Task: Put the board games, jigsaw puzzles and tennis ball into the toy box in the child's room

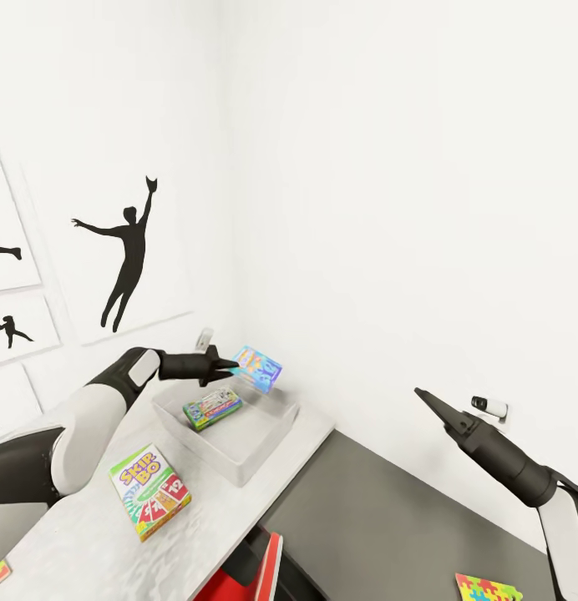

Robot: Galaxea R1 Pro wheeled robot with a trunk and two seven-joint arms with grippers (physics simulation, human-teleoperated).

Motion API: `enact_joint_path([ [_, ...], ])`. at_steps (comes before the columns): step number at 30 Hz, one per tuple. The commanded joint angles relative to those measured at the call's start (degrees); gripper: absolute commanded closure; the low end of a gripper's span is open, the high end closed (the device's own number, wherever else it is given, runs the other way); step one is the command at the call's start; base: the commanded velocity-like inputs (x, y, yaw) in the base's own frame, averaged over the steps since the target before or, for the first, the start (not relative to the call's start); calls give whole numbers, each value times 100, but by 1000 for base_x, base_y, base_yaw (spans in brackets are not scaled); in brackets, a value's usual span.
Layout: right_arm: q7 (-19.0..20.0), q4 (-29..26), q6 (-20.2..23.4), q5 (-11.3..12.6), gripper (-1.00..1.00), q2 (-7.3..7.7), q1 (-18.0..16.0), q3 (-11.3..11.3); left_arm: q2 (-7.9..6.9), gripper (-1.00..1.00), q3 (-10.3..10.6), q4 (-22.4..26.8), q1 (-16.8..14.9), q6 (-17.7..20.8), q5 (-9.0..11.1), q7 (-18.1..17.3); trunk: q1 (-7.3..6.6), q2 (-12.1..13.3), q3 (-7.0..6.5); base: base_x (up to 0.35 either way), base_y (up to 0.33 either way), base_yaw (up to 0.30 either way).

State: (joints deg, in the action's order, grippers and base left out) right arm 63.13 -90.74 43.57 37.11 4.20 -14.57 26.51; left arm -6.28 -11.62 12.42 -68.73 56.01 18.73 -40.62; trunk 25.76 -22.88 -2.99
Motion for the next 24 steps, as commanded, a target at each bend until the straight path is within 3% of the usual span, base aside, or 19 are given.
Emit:
enact_joint_path([
  [1,-2,-1,54,24,-100,1,-2,3,0,100,-17,-6,-1,23,-24,71,2,-4,3,0,0,0],
  [6,-45,-23,211,-9,-100,16,-10,3,3,100,7,-24,0,71,-107,816,2,-4,3,0,0,0],
  [10,-490,-36,894,-163,-100,90,-16,18,-7,100,10,-28,2,119,-129,1235,2,-4,3,0,0,0],
  [17,-747,-33,1347,-201,-100,159,-3,-11,-82,100,167,-172,8,122,-172,1337,2,-4,3,0,0,0],
  [24,-749,-32,1370,-204,-100,136,-2,-15,-75,100,362,-229,10,75,-177,1345,2,-4,3,0,0,0],
])
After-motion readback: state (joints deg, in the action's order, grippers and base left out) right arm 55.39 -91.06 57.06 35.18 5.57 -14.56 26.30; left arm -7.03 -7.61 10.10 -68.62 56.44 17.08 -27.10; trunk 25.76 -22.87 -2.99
